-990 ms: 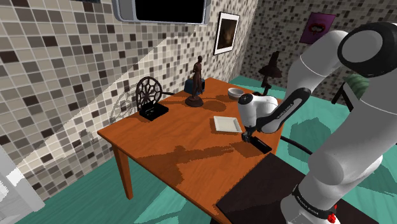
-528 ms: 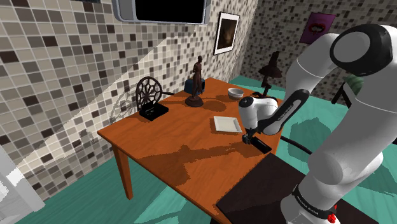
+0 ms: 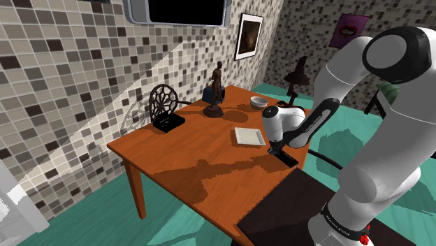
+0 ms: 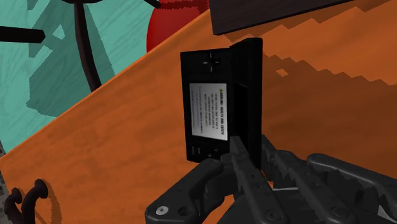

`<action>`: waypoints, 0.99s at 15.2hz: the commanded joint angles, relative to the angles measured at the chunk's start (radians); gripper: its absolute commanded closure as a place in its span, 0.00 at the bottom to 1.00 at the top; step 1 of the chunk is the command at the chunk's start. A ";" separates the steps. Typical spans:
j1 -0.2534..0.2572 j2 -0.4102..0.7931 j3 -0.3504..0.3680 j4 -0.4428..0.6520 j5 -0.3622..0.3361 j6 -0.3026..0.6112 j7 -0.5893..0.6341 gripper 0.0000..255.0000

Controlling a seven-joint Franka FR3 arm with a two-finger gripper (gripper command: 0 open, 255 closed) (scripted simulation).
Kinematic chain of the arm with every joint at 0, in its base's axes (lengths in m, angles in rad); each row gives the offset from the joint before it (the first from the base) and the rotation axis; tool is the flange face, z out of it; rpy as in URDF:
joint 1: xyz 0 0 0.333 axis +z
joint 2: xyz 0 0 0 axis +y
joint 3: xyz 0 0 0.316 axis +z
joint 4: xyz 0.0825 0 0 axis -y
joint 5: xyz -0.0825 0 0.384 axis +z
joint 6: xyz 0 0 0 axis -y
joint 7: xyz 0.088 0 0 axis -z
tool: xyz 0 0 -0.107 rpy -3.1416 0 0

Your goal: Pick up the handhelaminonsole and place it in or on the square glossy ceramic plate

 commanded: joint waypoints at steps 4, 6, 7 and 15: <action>-0.001 0.002 -0.001 -0.001 -0.001 0.000 0.000 1.00; -0.001 -0.016 0.001 -0.006 0.017 -0.007 -0.018 1.00; 0.000 -0.033 0.003 -0.010 0.034 -0.014 -0.036 1.00; 0.011 -0.166 0.013 -0.033 0.164 -0.078 -0.177 1.00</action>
